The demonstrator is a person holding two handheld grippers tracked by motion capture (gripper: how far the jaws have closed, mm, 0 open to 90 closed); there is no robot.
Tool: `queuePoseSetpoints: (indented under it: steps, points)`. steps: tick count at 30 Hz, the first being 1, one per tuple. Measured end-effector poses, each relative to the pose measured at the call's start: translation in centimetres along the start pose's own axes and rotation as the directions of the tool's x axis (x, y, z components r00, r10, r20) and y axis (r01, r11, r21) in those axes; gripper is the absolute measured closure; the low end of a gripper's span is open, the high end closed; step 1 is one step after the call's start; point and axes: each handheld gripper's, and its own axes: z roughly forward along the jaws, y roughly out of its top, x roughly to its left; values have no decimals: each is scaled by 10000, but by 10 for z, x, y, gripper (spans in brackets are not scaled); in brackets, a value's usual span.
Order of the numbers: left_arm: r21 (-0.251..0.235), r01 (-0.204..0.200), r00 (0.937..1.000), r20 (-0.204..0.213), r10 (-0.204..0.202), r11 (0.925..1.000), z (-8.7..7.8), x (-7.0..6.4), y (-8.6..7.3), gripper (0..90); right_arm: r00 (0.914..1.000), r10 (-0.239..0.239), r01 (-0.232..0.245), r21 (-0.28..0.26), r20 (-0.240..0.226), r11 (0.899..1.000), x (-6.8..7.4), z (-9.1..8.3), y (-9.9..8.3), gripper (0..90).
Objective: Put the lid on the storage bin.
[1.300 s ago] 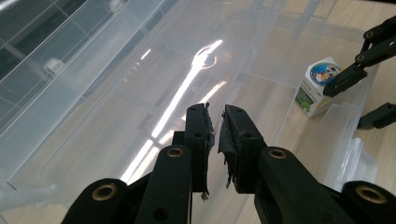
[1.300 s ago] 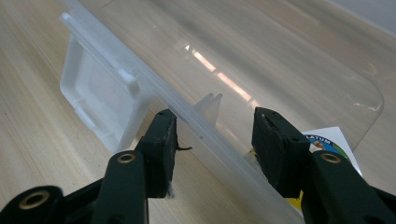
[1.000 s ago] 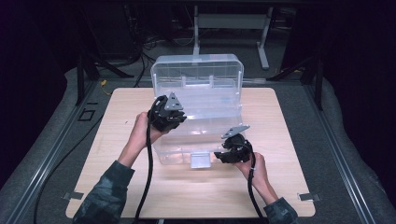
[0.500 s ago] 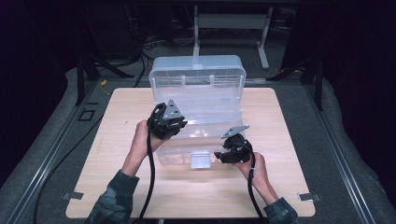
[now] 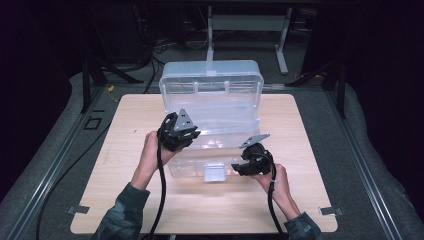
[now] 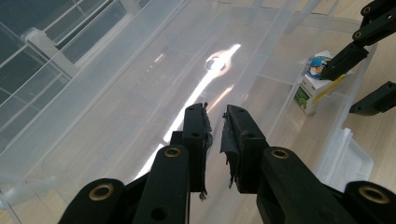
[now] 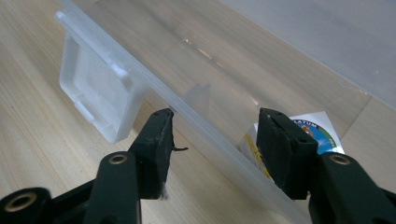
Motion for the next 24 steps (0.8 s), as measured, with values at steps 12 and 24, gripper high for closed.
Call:
queuePoseSetpoints:
  steps: [12,24]
  points:
    - [-24,63,9999,152,-63,10000,0,-3,-4,784,9997,8,-28,-810,-237,9967,3,-38,8,394]
    - [-139,76,9999,105,-74,9999,0,-5,-6,780,9970,-628,532,-1868,-458,9810,-1,-78,48,396]
